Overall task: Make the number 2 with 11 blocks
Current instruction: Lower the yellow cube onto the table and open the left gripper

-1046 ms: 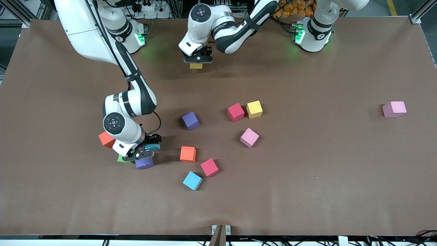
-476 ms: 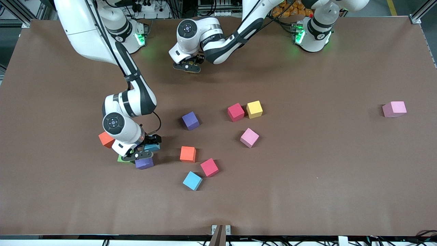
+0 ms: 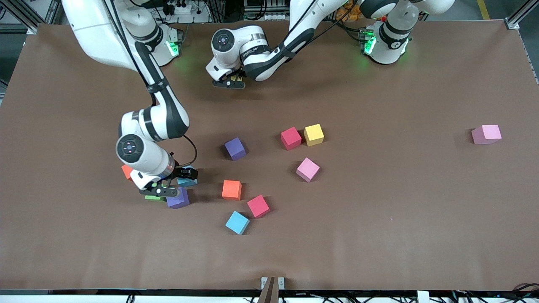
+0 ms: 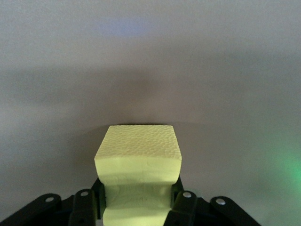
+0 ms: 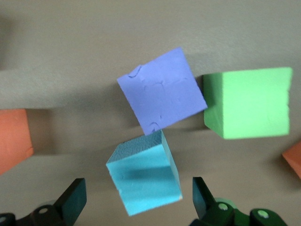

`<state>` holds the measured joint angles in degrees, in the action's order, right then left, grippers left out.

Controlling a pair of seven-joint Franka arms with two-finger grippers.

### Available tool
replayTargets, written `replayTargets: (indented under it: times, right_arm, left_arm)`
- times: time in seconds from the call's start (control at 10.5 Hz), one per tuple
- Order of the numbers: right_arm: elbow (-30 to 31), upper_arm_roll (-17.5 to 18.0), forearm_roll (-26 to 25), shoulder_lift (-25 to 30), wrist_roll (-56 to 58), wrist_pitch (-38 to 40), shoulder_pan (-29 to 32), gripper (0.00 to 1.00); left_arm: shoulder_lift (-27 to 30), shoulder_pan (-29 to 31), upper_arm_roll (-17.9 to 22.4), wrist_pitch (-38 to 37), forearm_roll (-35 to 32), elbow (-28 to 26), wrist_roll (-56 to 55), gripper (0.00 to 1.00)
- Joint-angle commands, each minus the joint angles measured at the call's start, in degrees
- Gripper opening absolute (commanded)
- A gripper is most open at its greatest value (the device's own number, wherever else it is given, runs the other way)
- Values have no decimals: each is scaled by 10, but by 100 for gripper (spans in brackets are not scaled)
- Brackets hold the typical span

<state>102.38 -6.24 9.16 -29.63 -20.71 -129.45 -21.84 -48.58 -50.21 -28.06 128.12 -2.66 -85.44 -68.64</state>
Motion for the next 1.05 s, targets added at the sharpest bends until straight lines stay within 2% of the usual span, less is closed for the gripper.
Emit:
replayTargets:
  times: [0.0,0.19,0.38,0.67,0.76,0.86,0.95]
  right_arm:
    - [-10,1,18,19,-103,40,28,100]
    - [-10,0,18,18,-195,40,43,100]
    - [-10,0,17,13,-349,32,49,100]
    - [-10,0,17,-5,-446,-17,44,100]
    - [-10,0,14,-16,-477,-39,39,100]
    - [-10,0,13,-23,-498,-59,34,100]
    - [-11,0,12,-26,-513,-63,32,100]
  left_arm:
    - [-22,-9,11,-16,-9,38,-14,0]
    - [-27,-14,13,-14,-29,41,-16,0]
    - [-33,-30,25,-15,-31,46,-36,0]
    - [-31,-34,25,-15,-39,45,-46,0]
    - [-31,-35,25,-15,-40,45,-51,62]
    - [-31,-38,25,-15,-47,45,-53,91]
    - [-30,-41,25,-16,-48,44,-53,92]
